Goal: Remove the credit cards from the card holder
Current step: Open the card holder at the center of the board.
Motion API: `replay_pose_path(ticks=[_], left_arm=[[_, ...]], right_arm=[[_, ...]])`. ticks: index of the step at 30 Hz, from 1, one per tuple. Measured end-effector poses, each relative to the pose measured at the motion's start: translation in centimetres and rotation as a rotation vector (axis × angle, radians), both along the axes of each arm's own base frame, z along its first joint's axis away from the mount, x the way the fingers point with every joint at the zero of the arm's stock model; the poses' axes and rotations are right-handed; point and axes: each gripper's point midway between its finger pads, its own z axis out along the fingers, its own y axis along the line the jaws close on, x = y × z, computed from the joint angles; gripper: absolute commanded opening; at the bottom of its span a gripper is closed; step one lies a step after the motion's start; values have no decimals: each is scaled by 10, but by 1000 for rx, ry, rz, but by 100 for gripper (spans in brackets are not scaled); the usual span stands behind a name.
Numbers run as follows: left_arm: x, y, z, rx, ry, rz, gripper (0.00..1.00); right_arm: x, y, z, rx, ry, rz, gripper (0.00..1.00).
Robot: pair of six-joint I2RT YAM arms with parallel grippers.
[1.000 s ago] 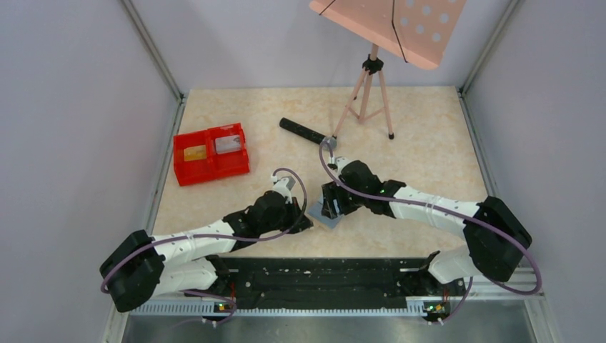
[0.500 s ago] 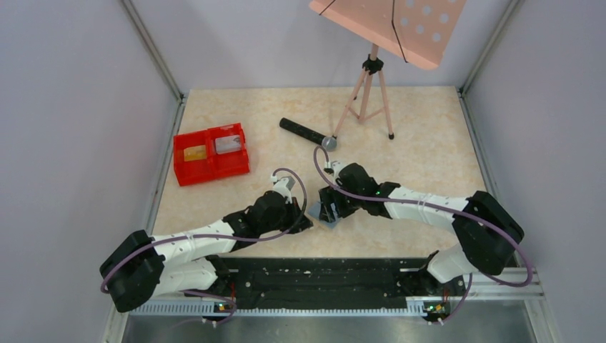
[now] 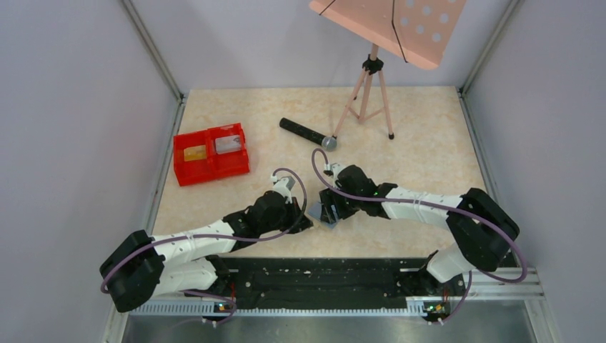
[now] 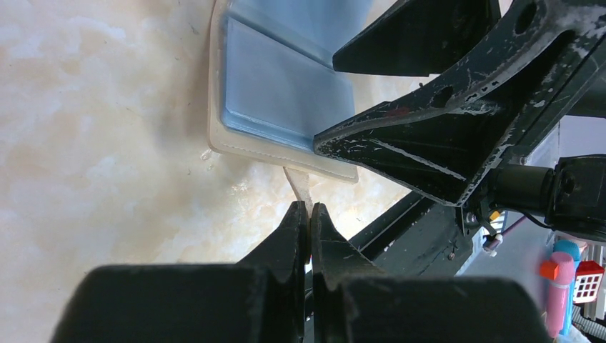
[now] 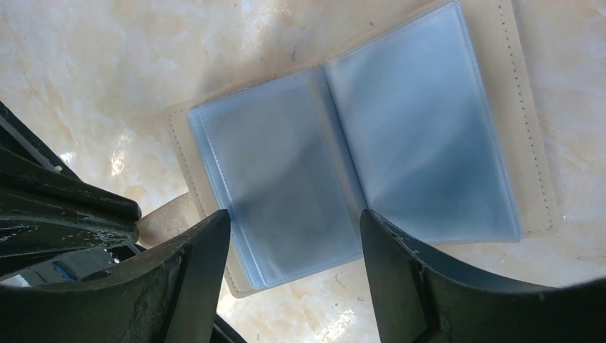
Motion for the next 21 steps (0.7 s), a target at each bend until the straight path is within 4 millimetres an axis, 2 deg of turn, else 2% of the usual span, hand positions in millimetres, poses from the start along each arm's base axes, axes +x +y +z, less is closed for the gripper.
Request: replay_pose_path(ticks=[7,14,21], left_arm=[[0,0,2,-6,-5,0,0],[0,0,2,-4,-4,1,0],[0,0,2,-5,-4,1,0]], right_arm=[[0,-2,-3,-6,-4,-5,67],[1,-1,-3,-5,-8,-5,71],[2,-2,-4,-18,-20,-13,65]])
